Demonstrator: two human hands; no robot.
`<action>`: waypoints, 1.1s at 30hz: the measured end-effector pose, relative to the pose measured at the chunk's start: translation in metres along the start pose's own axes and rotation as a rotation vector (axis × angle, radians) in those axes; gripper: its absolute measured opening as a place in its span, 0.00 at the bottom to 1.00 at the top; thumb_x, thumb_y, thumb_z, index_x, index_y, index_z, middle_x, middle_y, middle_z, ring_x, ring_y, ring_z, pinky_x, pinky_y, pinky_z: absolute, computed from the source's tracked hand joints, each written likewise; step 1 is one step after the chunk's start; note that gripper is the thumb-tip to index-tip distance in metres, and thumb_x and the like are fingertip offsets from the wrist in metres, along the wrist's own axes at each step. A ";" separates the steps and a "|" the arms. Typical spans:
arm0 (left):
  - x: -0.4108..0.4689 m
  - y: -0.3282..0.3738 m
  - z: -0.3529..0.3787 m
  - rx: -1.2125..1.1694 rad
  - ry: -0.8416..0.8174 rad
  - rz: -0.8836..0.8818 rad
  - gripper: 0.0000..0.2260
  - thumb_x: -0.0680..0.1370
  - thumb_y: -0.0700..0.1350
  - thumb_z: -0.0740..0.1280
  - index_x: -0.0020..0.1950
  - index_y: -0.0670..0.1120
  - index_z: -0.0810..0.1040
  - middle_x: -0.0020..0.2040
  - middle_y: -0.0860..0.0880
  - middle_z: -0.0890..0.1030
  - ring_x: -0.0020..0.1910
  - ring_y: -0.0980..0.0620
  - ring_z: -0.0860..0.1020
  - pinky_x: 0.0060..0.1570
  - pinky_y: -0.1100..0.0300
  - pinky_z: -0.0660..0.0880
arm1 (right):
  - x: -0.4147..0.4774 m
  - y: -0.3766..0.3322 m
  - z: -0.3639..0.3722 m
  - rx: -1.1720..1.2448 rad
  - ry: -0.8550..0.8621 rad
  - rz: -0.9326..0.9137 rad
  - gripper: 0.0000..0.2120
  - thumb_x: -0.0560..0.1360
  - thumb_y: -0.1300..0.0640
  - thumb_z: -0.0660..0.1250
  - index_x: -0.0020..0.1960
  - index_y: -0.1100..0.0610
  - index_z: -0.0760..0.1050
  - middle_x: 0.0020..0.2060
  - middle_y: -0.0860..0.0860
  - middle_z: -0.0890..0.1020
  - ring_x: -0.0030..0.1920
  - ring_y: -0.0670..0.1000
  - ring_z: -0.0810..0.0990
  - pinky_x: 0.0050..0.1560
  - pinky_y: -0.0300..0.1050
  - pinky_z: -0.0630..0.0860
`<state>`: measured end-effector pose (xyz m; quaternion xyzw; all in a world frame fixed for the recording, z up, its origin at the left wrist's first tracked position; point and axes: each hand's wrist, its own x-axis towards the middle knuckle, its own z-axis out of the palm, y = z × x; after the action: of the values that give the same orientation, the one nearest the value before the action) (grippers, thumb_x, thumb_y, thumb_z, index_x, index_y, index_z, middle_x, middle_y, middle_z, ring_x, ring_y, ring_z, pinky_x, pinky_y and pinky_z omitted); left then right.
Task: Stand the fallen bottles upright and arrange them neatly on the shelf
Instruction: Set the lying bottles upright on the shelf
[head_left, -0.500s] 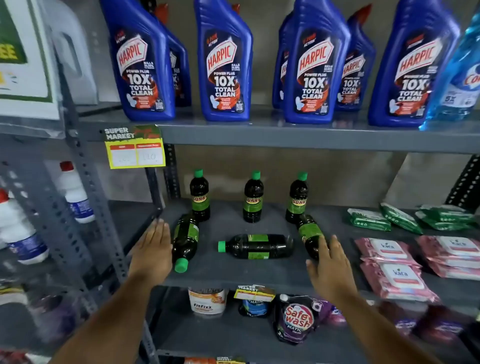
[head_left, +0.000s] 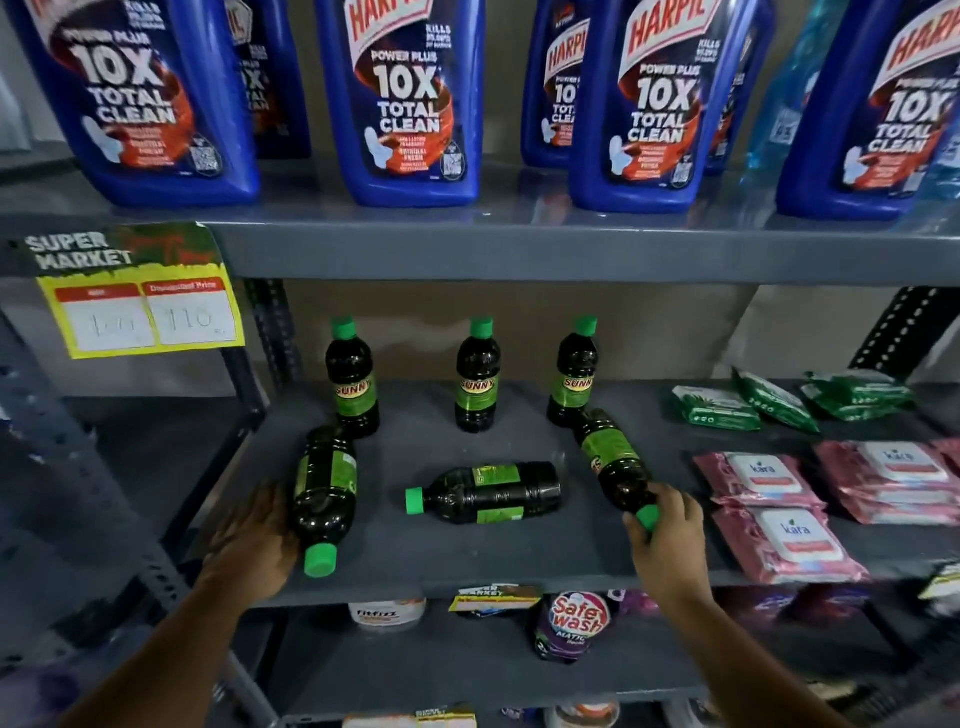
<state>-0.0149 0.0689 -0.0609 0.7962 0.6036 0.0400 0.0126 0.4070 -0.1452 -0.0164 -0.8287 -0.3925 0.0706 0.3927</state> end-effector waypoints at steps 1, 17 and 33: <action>-0.001 0.002 -0.002 -0.051 -0.013 0.009 0.30 0.74 0.44 0.65 0.73 0.38 0.61 0.74 0.35 0.62 0.73 0.35 0.62 0.70 0.41 0.60 | -0.001 -0.001 0.000 0.012 0.011 0.013 0.20 0.74 0.64 0.69 0.64 0.65 0.69 0.62 0.66 0.68 0.56 0.66 0.73 0.57 0.50 0.69; -0.020 0.013 -0.017 -0.109 -0.031 -0.046 0.28 0.78 0.49 0.52 0.77 0.42 0.51 0.78 0.41 0.55 0.77 0.41 0.54 0.74 0.45 0.53 | 0.079 -0.071 -0.058 -0.094 0.123 -0.317 0.17 0.76 0.59 0.67 0.63 0.62 0.73 0.54 0.63 0.78 0.56 0.64 0.74 0.50 0.45 0.66; -0.025 0.018 -0.027 -0.159 -0.063 -0.076 0.27 0.79 0.51 0.48 0.77 0.44 0.50 0.79 0.43 0.54 0.77 0.45 0.52 0.75 0.47 0.49 | 0.097 -0.071 -0.024 0.136 -0.053 0.012 0.33 0.63 0.57 0.76 0.63 0.56 0.64 0.53 0.53 0.76 0.54 0.56 0.77 0.50 0.50 0.73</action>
<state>-0.0069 0.0391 -0.0345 0.7699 0.6278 0.0621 0.0962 0.4413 -0.0633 0.0682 -0.8004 -0.3920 0.1213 0.4370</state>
